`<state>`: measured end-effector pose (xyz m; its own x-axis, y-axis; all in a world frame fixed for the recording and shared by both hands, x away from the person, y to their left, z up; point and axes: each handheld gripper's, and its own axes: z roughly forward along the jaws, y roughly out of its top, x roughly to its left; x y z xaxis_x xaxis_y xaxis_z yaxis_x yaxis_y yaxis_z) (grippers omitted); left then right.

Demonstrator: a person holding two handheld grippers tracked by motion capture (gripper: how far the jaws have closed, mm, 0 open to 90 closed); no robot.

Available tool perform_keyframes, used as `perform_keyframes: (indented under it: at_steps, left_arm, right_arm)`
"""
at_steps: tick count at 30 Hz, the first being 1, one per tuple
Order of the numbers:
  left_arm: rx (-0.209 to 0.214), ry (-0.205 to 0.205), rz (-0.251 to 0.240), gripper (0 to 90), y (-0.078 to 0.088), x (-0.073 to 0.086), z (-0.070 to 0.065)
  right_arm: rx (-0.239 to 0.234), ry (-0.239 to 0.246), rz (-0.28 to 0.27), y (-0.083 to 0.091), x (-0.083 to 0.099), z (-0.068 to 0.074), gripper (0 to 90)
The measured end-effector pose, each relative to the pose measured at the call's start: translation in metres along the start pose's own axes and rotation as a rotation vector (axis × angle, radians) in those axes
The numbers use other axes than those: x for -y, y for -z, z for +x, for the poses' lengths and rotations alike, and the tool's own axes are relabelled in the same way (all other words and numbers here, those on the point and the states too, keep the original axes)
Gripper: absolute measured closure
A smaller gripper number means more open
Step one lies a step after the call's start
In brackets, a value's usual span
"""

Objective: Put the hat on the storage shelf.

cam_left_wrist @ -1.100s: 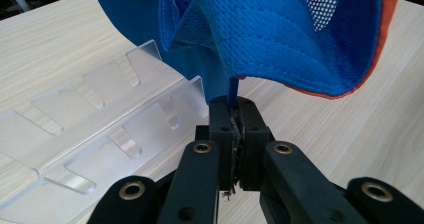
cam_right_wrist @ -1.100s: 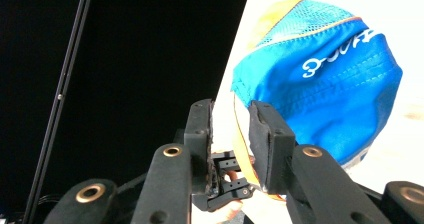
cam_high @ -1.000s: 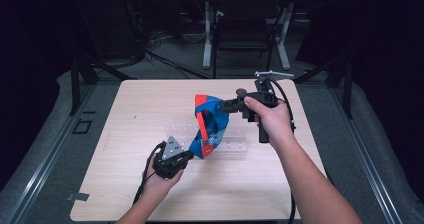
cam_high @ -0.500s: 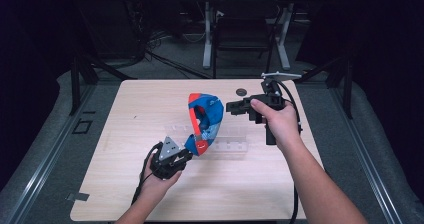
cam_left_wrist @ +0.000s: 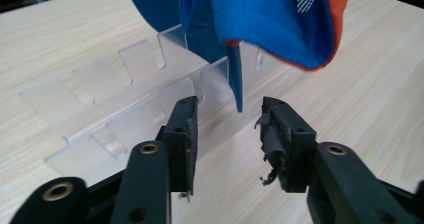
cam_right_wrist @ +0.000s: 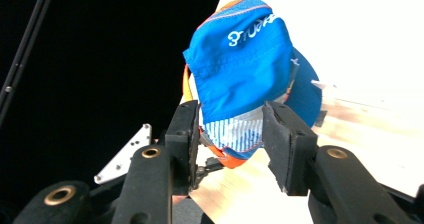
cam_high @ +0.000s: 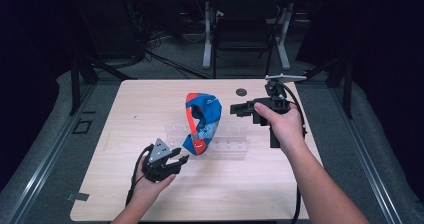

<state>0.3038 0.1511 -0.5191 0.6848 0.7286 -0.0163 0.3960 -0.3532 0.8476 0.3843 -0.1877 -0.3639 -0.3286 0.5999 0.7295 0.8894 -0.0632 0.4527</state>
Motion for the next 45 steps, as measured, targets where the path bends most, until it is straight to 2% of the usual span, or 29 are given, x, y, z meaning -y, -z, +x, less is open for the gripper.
perform_keyframes:
  at_steps: [5, 10, 16, 19, 31, 34, 45]
  left_arm:
    - [-0.013, 0.014, 0.005, 50.2, 0.004, 0.006, 0.007]
    - [-0.035, 0.032, 0.006, 48.0, 0.009, 0.010, 0.013]
    - [-0.061, 0.061, 0.019, 47.2, 0.015, 0.015, 0.020]
    - [-0.071, 0.062, 0.017, 47.1, 0.017, 0.017, 0.023]
    - [-0.089, 0.105, 0.028, 46.7, 0.021, 0.030, 0.034]
    - [-0.090, 0.118, 0.018, 46.7, 0.021, 0.031, 0.035]
    - [-0.099, 0.116, 0.034, 46.7, 0.019, 0.038, 0.038]
  right_arm:
    - [0.026, 0.017, -0.034, 0.005, 0.004, -0.003, 53.5]
    - [0.041, 0.017, -0.044, 0.010, 0.008, -0.007, 50.8]
    - [0.068, 0.018, -0.063, 0.015, 0.012, -0.013, 47.3]
    - [0.077, 0.018, -0.062, 0.017, 0.013, -0.016, 47.0]
    - [0.101, 0.019, -0.071, 0.024, 0.021, -0.025, 45.5]
    - [0.118, 0.025, -0.087, 0.025, 0.024, -0.028, 45.5]
    - [0.125, 0.010, -0.075, 0.025, 0.035, -0.042, 45.5]
